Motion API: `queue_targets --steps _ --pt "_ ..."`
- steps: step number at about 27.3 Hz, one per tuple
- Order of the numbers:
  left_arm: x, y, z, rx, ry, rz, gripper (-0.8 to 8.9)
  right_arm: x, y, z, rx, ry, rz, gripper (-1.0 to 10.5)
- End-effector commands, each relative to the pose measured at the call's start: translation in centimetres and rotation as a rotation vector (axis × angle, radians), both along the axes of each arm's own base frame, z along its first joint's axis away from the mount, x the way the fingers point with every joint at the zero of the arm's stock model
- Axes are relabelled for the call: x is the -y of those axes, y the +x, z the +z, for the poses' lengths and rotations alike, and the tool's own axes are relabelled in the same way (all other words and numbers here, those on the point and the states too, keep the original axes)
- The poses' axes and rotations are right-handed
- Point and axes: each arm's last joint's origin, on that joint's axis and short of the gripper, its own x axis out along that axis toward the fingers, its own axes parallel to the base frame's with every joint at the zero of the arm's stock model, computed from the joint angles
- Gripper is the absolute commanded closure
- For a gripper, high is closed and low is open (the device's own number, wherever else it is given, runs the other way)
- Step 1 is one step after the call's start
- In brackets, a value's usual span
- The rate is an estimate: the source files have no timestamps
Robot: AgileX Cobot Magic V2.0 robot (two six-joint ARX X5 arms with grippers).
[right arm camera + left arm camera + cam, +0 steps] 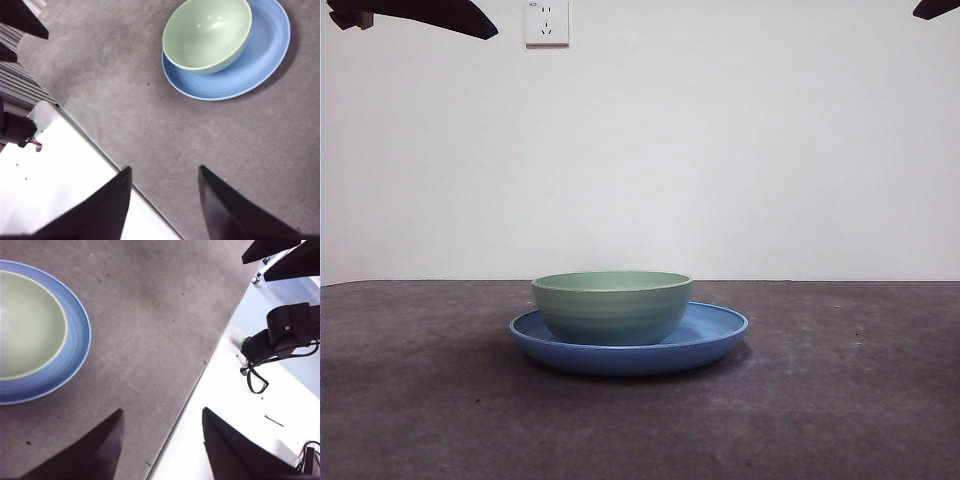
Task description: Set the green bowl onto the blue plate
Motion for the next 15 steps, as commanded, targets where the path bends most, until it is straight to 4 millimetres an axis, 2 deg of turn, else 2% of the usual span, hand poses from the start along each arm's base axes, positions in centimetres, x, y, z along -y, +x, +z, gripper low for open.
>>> queue_targets --steps 1,5,8,15 --pt "0.2 0.12 0.12 0.016 -0.003 -0.018 5.64 -0.15 0.08 0.52 0.031 0.004 0.021 7.3" --pt "0.2 0.12 0.11 0.016 -0.003 -0.018 5.85 -0.14 0.07 0.51 0.037 0.0 0.027 7.4" --pt "0.2 0.13 0.12 0.017 -0.004 -0.018 7.93 -0.14 0.06 0.51 0.043 -0.004 0.033 9.2" --pt "0.21 0.14 0.13 0.018 -0.004 -0.018 7.99 -0.19 0.19 0.64 0.073 -0.001 0.04 9.4"
